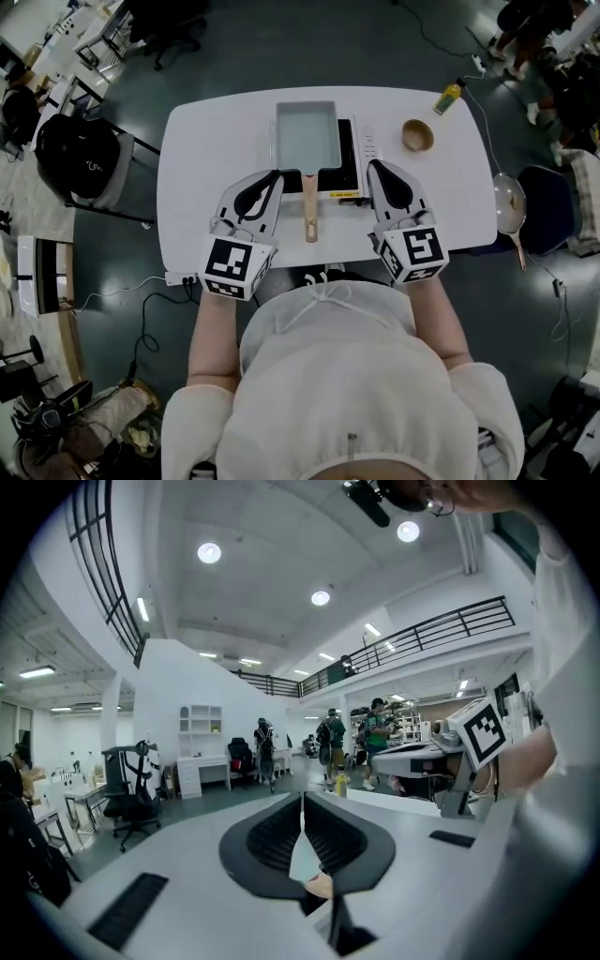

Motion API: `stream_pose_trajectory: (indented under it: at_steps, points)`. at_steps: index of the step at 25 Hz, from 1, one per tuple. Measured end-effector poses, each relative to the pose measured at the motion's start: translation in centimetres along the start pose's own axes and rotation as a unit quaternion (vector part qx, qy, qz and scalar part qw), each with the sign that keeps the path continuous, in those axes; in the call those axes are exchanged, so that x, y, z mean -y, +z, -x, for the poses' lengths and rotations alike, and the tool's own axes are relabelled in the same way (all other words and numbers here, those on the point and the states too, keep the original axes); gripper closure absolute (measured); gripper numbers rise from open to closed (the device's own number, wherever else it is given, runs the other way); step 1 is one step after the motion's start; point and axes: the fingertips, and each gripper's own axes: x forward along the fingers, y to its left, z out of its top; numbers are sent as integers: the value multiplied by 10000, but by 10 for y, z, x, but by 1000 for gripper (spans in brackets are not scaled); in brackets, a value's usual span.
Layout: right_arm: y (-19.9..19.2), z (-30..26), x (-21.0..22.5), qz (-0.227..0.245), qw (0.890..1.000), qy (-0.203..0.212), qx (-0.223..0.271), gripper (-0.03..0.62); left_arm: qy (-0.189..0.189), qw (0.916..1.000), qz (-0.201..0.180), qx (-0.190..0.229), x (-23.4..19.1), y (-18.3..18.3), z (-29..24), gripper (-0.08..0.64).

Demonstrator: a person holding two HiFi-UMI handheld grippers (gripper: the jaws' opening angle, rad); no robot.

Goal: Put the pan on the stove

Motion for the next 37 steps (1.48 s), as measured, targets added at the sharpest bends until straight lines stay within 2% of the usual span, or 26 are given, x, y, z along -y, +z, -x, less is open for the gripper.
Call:
stream_pose_trajectory:
  at_steps: [8,12,23,37]
  points:
    - [10,-2,11,217,9997,-4,135,586,44,9999,-17,131,-8,11,-3,531]
    - [7,-4,21,218,9995,-181,132,588,-4,9996,191,204,-6,7,-7,531]
    - [1,-10,30,438,9988,-169,114,589,248,9995,185,56,-15,0,-16,531]
    - [-11,-23,30,503,9987,14,-25,589,178,9991,393,19,-7,-8,-32,531]
